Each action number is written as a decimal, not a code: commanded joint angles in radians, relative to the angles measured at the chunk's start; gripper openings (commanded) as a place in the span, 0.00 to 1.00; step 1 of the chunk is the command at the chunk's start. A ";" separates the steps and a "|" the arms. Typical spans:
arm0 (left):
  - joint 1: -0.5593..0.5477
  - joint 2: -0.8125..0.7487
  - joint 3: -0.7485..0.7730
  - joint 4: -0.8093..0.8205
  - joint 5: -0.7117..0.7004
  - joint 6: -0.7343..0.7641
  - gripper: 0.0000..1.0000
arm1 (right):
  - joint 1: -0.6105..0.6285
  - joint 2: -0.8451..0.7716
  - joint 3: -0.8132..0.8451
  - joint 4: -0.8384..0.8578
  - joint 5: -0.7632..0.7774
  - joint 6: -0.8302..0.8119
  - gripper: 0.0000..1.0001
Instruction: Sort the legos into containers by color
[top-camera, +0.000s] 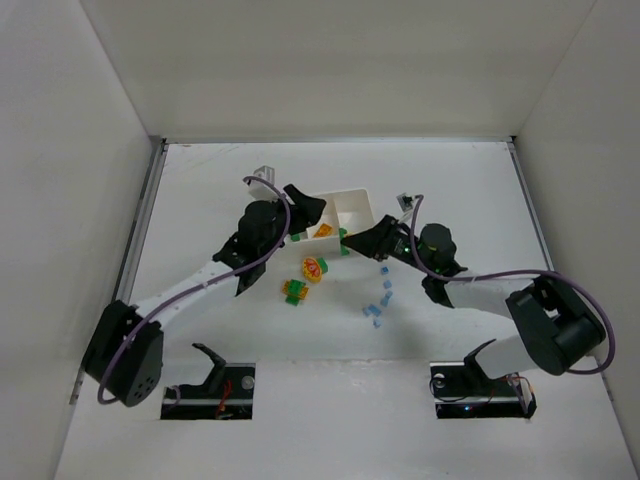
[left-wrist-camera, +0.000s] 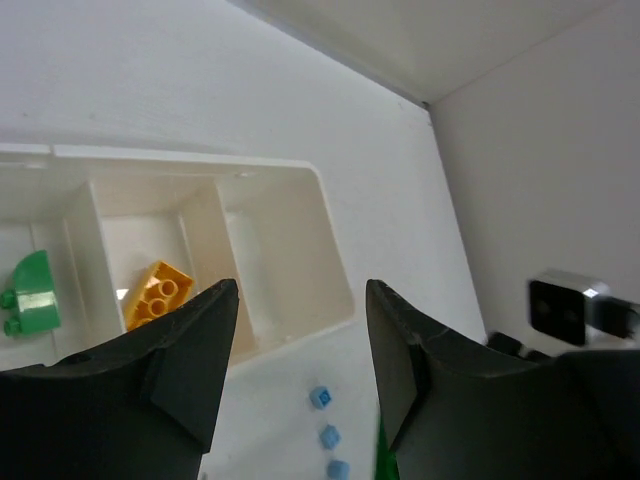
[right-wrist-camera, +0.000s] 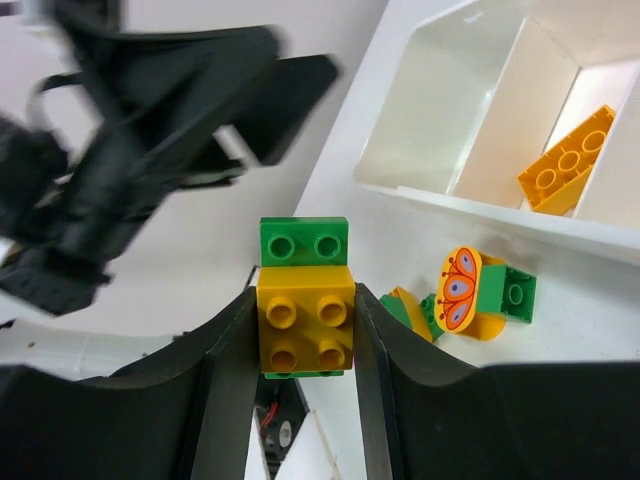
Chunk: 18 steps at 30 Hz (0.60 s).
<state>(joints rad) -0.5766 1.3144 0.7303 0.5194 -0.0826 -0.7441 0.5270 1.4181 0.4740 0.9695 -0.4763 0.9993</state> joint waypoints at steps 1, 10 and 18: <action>-0.056 -0.127 -0.026 -0.105 -0.005 0.032 0.52 | 0.049 0.004 0.075 -0.089 0.071 -0.097 0.28; -0.150 -0.179 0.004 -0.288 -0.008 0.086 0.51 | 0.193 -0.011 0.215 -0.419 0.289 -0.313 0.28; -0.179 -0.187 0.015 -0.328 -0.069 0.135 0.40 | 0.219 -0.036 0.227 -0.462 0.366 -0.341 0.28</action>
<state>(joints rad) -0.7464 1.1465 0.7174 0.2077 -0.1097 -0.6518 0.7349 1.4197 0.6647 0.5220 -0.1711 0.6975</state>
